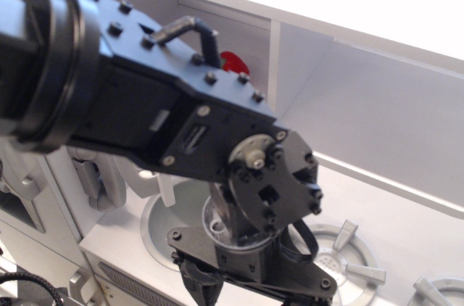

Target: Close microwave

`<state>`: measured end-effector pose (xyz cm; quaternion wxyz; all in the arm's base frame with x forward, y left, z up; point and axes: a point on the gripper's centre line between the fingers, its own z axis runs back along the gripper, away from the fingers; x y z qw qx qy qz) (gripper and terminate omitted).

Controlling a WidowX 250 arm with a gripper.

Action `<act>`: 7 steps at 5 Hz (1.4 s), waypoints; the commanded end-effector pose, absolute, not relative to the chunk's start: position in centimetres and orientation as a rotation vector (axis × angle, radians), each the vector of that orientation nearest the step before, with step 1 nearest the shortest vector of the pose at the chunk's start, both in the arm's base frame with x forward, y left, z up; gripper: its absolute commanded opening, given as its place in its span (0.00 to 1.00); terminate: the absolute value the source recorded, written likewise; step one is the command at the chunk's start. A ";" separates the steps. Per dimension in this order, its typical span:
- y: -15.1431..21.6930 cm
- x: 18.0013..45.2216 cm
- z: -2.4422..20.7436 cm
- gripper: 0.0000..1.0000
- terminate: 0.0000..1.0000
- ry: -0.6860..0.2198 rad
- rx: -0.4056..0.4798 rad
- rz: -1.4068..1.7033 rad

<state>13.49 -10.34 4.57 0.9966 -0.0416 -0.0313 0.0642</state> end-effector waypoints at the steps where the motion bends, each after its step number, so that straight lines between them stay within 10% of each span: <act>1: -10.3 13.5 4.6 1.00 0.00 -0.063 -0.083 0.129; 7: 10.0 15.1 12.4 1.00 0.00 -0.170 -0.031 0.404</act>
